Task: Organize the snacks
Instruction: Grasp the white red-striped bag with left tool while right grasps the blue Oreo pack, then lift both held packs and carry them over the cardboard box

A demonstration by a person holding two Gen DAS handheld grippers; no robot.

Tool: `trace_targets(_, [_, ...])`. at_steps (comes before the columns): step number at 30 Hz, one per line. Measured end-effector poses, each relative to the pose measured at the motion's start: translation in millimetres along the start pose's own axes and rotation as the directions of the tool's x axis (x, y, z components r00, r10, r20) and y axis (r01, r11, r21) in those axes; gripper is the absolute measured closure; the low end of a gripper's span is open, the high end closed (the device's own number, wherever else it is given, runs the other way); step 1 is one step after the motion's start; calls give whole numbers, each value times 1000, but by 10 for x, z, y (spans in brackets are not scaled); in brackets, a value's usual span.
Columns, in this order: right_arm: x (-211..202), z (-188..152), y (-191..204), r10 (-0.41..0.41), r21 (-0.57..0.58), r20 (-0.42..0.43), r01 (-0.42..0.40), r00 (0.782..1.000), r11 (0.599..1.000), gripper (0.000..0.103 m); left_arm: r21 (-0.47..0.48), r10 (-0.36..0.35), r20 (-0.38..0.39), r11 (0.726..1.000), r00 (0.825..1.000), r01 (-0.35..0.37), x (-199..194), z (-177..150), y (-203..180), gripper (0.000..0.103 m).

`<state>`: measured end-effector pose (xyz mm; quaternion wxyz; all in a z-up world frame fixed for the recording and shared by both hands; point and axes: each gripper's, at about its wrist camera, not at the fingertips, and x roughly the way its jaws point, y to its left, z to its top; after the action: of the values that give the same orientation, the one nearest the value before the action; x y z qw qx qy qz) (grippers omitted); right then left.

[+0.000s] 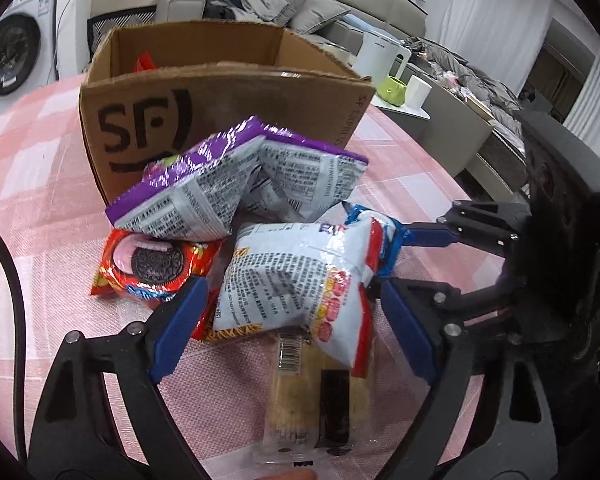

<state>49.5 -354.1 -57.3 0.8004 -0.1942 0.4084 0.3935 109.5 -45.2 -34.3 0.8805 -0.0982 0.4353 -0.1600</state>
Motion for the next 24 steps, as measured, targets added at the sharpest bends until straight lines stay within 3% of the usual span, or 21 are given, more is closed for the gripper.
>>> trace_targets(8, [-3, 1, 2, 1, 2, 1, -1, 1000, 1000, 57, -1, 29, -8, 1000, 1000, -29, 163, -14, -21, 16])
trace_targets(13, [-1, 0, 6, 2, 3, 2, -2, 1000, 1000, 57, -20, 42, 7, 999, 999, -42, 179, -12, 28, 34])
trace_targets(16, [6, -1, 11, 2, 1, 5, -2, 1000, 1000, 57, -9, 14, 24, 1000, 1000, -14, 140, -23, 45, 46])
trace_targets(24, [-5, -22, -6, 11, -2, 23, -11, 1000, 1000, 57, 38, 12, 66, 999, 998, -14, 25, -4, -67, 47])
